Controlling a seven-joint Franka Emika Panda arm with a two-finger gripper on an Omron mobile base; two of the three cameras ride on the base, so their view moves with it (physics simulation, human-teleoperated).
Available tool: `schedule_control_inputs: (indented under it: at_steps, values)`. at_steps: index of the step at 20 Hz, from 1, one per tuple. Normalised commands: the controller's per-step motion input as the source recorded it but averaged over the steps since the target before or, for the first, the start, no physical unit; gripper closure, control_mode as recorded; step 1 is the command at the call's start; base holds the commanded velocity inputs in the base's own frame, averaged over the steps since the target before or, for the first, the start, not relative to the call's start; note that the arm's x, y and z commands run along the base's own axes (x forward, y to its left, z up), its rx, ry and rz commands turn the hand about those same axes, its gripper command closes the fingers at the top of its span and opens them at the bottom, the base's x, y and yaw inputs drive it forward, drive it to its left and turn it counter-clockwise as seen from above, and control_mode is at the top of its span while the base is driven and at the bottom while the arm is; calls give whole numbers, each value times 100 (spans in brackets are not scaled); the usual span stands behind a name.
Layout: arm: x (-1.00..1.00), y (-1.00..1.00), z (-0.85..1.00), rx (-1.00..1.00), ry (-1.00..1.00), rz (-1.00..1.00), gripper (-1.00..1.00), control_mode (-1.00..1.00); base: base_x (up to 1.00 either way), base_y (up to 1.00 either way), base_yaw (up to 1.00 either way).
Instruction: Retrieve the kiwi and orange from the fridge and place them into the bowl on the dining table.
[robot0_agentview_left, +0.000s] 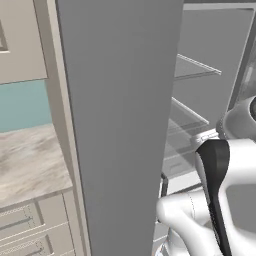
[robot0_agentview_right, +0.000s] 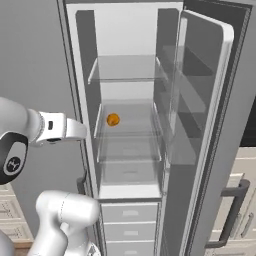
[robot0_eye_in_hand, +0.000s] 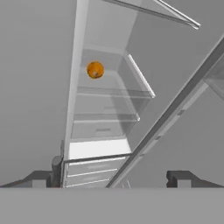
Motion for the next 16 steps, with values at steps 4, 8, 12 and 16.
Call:
schedule_control_inputs:
  at_steps: [4,8,12,16]
  values:
    - [0,0,0,0,0,0,-100,100,0,-32,24]
    - [0,0,0,0,0,0,-100,100,0,-36,21]
    - [0,0,0,0,0,0,-100,100,-10,-41,17]
    - [0,0,0,0,0,0,-100,100,-33,-41,12]
